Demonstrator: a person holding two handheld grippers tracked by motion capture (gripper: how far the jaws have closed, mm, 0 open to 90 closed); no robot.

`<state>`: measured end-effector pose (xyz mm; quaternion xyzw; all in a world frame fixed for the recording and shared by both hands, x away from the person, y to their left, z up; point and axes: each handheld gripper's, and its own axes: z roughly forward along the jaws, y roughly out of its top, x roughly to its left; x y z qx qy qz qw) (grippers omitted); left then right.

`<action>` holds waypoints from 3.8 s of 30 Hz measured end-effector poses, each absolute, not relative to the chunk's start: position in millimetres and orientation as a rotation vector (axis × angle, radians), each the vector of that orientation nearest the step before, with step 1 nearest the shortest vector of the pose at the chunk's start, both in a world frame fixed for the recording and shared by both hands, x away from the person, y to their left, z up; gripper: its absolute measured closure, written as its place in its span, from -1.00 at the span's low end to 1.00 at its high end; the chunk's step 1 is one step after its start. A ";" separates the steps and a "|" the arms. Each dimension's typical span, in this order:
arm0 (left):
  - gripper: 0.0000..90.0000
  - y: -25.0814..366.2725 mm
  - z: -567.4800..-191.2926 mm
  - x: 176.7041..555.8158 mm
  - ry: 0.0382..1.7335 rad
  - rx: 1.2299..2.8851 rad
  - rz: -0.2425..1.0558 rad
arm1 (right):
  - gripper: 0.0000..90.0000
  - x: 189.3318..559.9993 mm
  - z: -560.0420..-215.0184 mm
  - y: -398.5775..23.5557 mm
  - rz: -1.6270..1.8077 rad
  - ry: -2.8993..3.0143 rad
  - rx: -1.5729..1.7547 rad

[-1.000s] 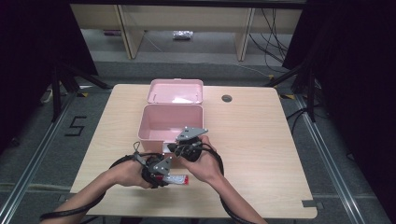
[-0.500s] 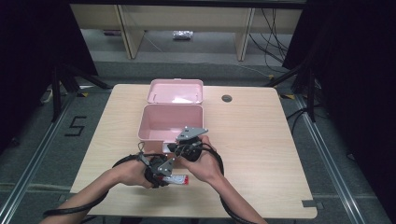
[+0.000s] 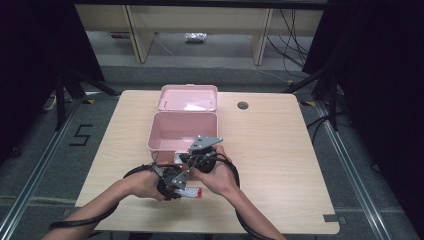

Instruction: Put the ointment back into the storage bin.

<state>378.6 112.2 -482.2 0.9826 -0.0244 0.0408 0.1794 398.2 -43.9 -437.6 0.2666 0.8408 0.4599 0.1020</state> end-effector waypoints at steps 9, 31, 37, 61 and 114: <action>0.47 108.6 -480.1 382.6 -0.156 2.829 0.137 | 1.00 398.6 -437.4 -44.2 1.360 2.489 0.785; 0.55 104.4 -481.4 383.4 -0.145 2.842 0.111 | 1.00 397.6 -437.6 -43.5 1.364 2.492 0.796; 0.57 104.7 -482.6 381.3 -0.088 2.818 0.079 | 1.00 398.2 -437.7 -43.6 1.368 2.493 0.791; 0.58 109.4 -478.6 379.3 -0.125 2.785 0.085 | 1.00 399.4 -437.7 -44.3 1.373 2.494 0.777; 0.59 163.6 -431.6 365.8 0.004 2.701 0.253 | 1.00 399.0 -438.0 -44.8 1.374 2.489 0.779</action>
